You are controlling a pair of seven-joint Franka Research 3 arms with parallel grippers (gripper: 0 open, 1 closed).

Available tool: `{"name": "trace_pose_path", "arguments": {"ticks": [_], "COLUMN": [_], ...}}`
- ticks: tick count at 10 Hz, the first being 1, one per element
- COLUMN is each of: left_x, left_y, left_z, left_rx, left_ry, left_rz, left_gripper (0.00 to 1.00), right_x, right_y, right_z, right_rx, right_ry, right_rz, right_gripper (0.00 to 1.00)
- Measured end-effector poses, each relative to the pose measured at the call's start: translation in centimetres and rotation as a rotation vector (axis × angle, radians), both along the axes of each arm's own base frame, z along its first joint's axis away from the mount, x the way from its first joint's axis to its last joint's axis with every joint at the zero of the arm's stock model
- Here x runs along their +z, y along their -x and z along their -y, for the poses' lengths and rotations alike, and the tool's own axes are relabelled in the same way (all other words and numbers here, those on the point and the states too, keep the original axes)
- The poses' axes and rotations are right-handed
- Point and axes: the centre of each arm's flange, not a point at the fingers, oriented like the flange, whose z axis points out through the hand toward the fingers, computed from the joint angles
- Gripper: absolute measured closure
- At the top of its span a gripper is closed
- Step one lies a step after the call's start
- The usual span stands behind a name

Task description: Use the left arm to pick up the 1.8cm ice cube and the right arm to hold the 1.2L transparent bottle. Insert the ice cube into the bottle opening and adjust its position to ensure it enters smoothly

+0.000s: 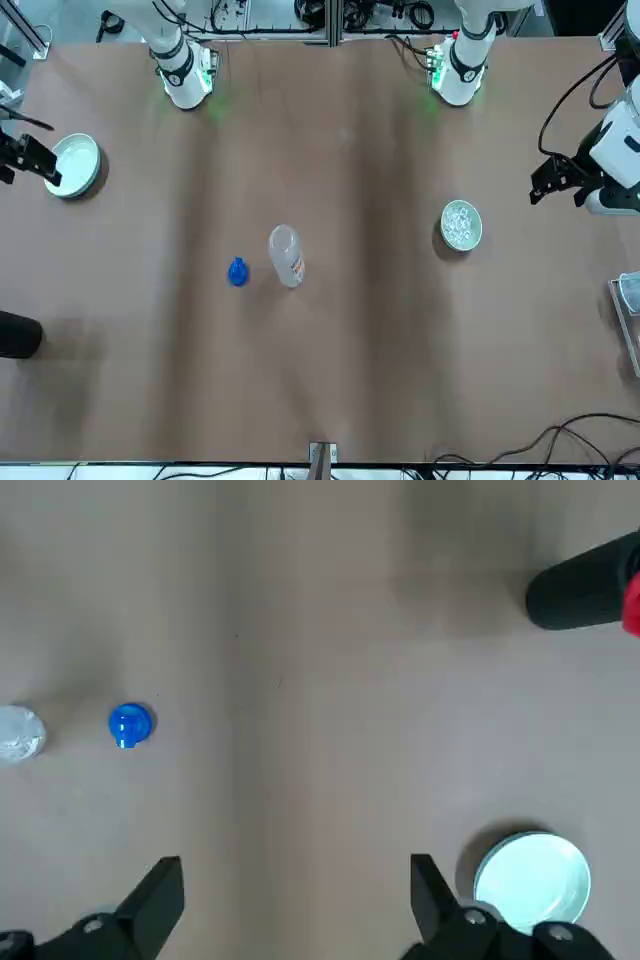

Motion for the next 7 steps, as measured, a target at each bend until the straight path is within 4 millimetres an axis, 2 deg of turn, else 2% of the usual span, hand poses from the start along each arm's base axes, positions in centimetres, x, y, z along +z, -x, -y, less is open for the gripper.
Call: {"name": "trace_pose_path", "arguments": {"ticks": [3,7], "left_x": [0.02,0.02], "left_y": [-0.01,-0.02], "left_z": [-0.10,-0.22], "left_rx": [0.002,0.004], "left_ry": [0.000,0.000], "left_rz": [0.000,0.000], "left_gripper": [0.00,0.00], "right_x": [0.18,0.36], "right_y": [-1.13,-1.24], "right_z": [-0.09,-0.65], "right_rx": [0.004,0.015], "right_ry": [-0.001,-0.002], "right_rz": [0.070,0.082], "right_gripper": [0.00,0.00]}}
